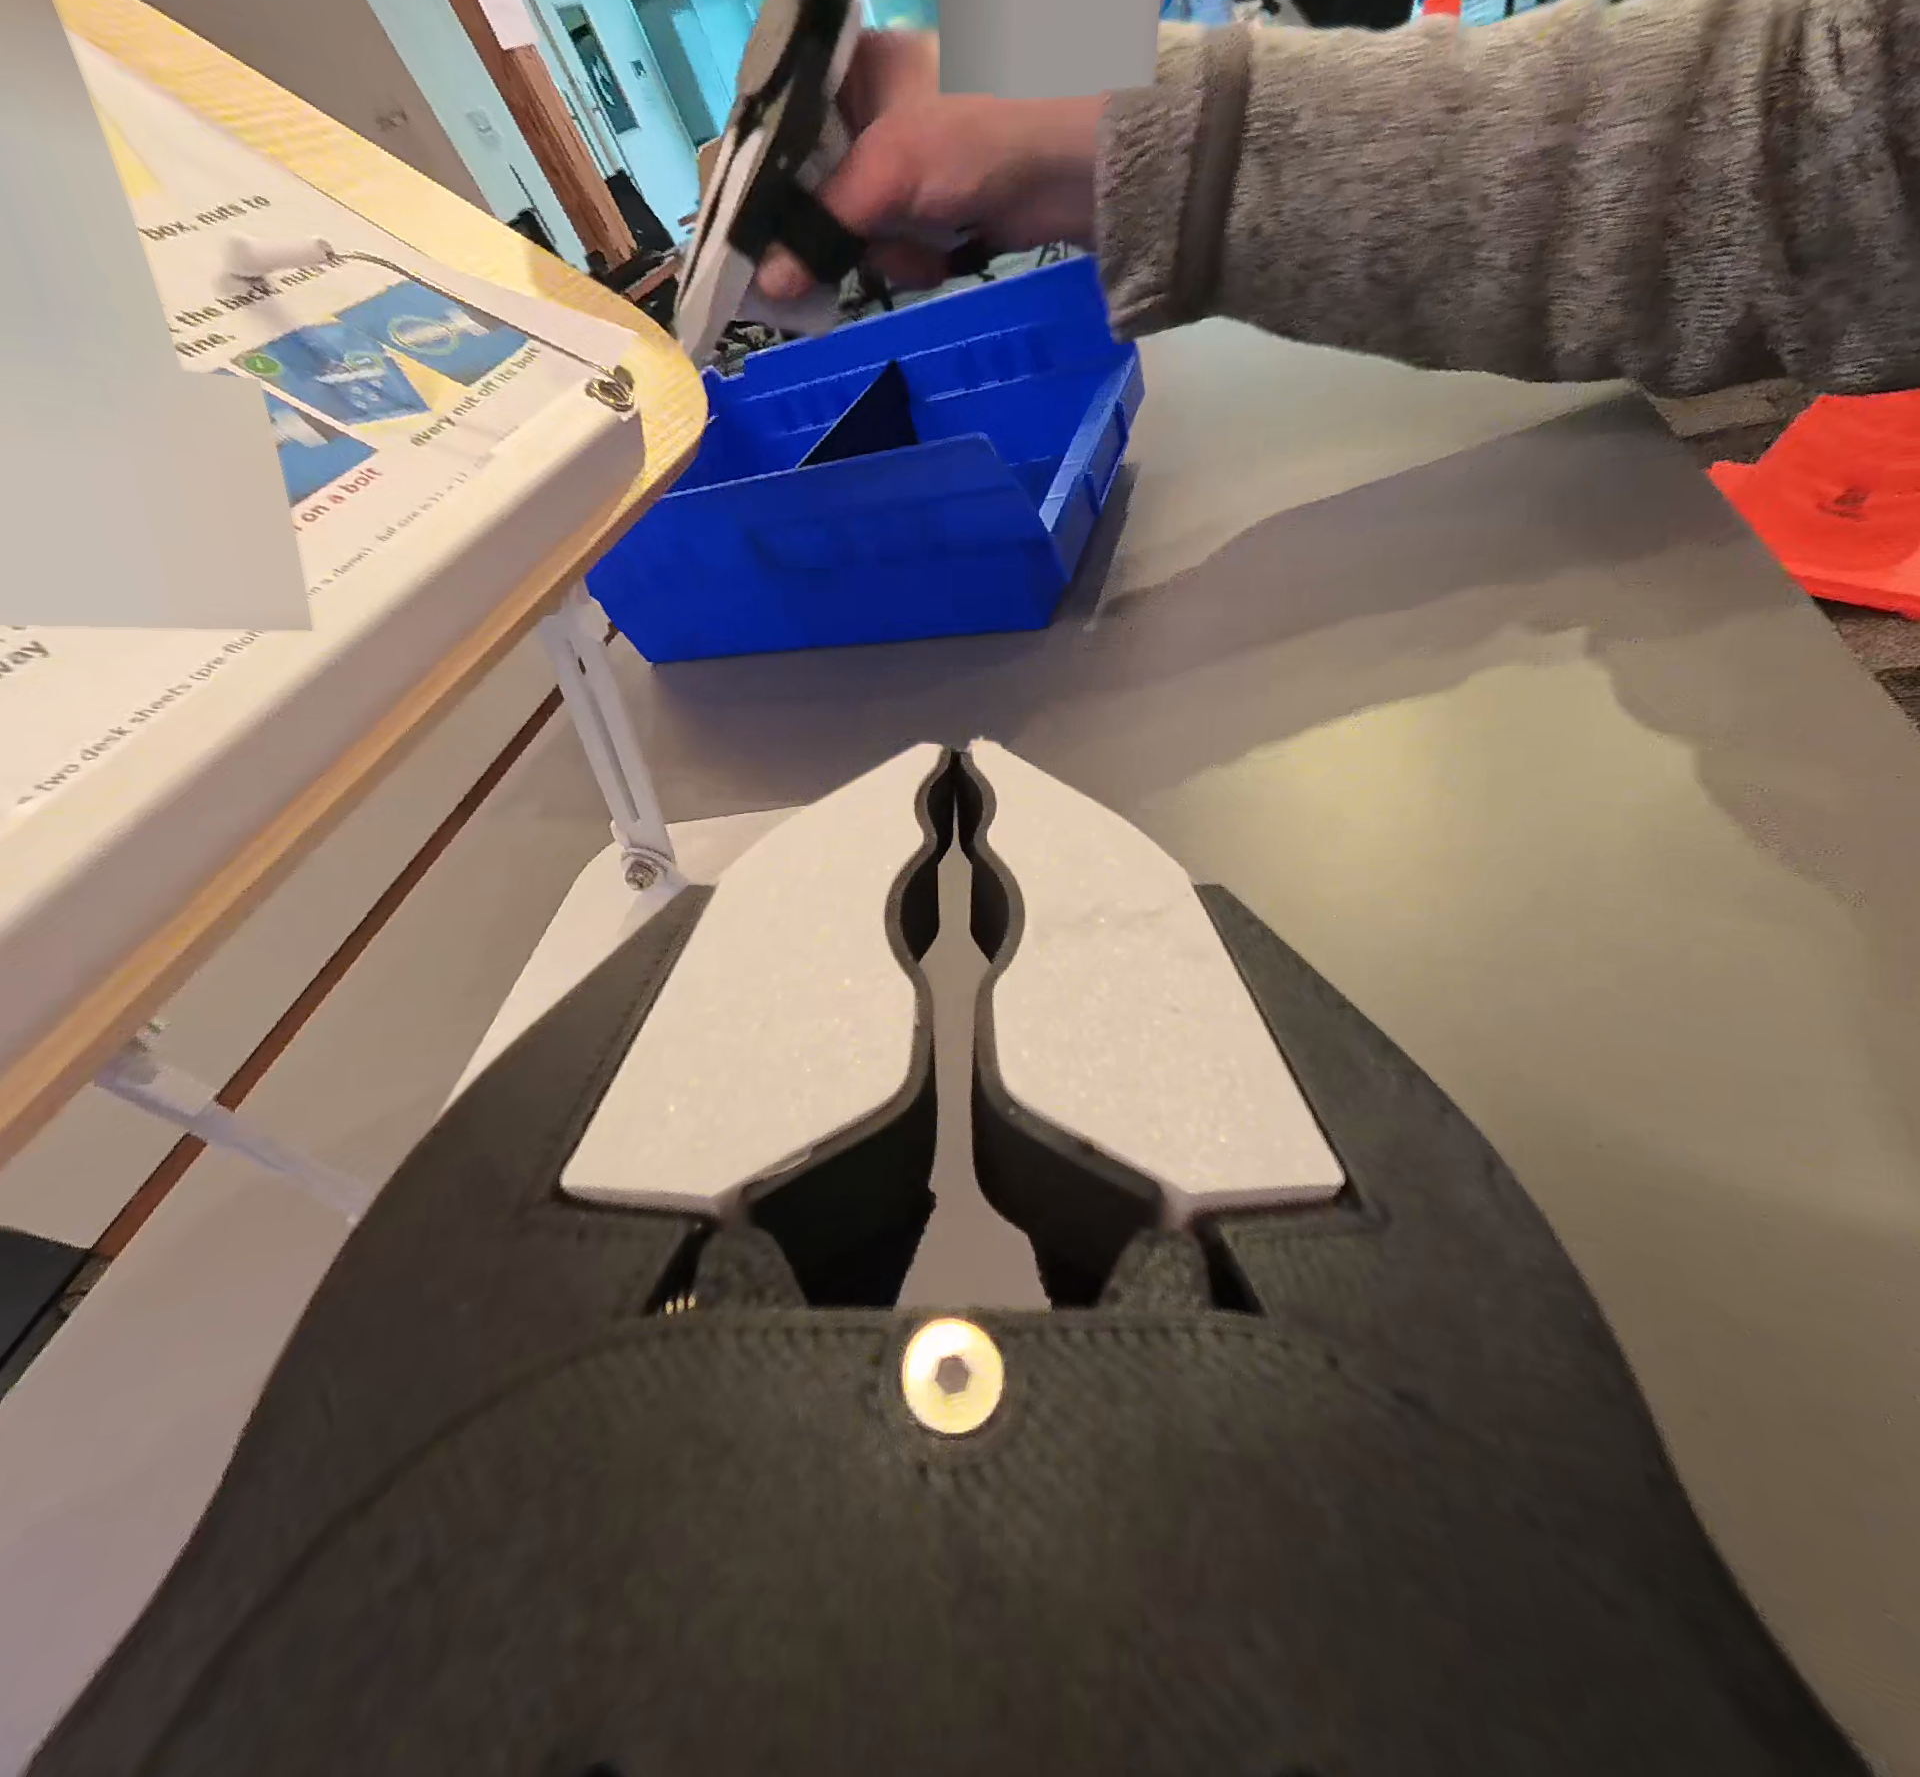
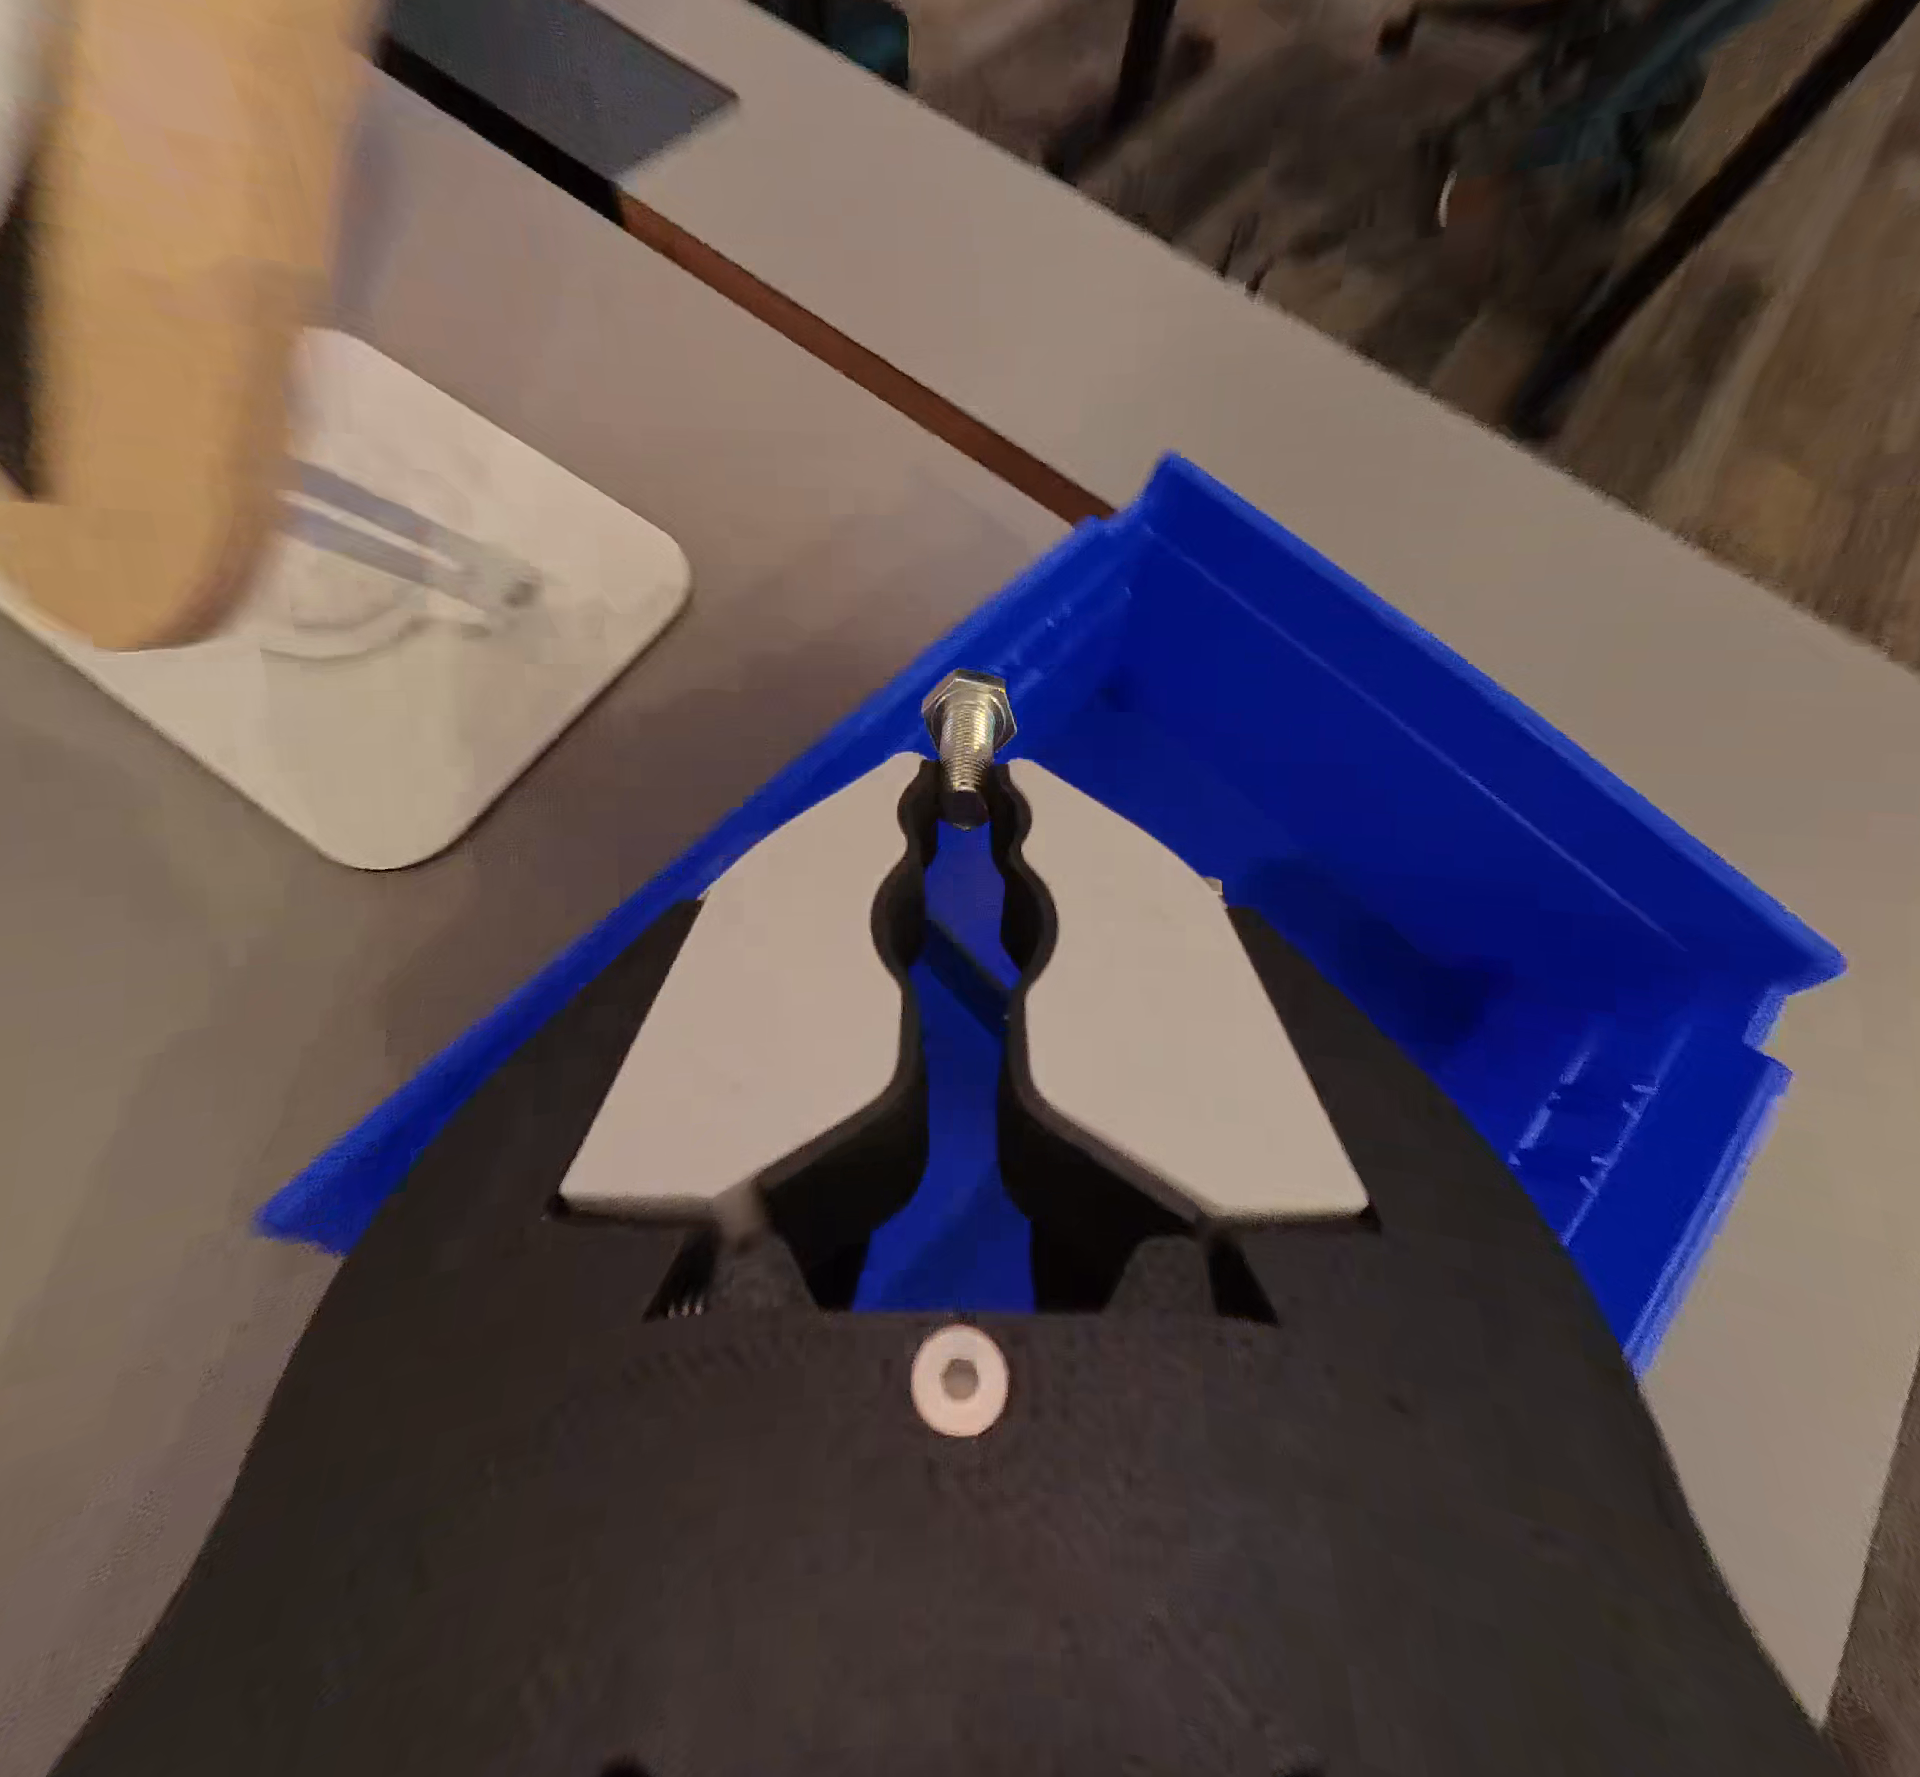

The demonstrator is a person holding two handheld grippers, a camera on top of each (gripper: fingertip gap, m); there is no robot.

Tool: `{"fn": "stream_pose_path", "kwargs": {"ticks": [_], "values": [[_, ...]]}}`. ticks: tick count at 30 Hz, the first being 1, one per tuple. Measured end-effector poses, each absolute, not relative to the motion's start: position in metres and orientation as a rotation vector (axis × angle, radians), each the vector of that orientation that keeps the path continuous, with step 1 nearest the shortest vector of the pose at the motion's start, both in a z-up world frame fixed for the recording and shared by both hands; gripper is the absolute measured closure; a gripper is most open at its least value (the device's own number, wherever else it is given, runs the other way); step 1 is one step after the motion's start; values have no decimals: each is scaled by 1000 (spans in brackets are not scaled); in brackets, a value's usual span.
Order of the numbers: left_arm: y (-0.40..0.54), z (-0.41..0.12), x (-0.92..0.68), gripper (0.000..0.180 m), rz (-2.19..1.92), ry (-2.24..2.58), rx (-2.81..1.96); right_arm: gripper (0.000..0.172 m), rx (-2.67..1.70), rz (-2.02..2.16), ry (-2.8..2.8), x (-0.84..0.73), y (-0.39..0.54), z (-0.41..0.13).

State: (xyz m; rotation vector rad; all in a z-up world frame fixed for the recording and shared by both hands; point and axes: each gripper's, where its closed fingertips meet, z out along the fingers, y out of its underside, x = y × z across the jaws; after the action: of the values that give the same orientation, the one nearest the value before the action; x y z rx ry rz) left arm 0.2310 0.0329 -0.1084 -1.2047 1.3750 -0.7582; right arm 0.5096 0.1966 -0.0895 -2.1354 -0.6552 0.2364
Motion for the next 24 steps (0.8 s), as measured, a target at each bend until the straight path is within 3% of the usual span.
{"fn": "stream_pose_path", "kwargs": {"ticks": [13, 16, 21, 24], "values": [[44, -120, 234, 180, -807, 1346, -1281, 161, -2569, 143, -771, 538, 259, -192], [44, -119, 234, 180, -819, 1339, -1285, 160, -2625, 135, -809, 539, 258, -199], [45, -118, 234, 180, -804, 1334, -1287, 136, -2573, 101, -742, 546, 261, -182], [49, -111, 228, 178, -783, 1302, -1281, 137, -2464, 53, -719, 546, 254, -156]]}}
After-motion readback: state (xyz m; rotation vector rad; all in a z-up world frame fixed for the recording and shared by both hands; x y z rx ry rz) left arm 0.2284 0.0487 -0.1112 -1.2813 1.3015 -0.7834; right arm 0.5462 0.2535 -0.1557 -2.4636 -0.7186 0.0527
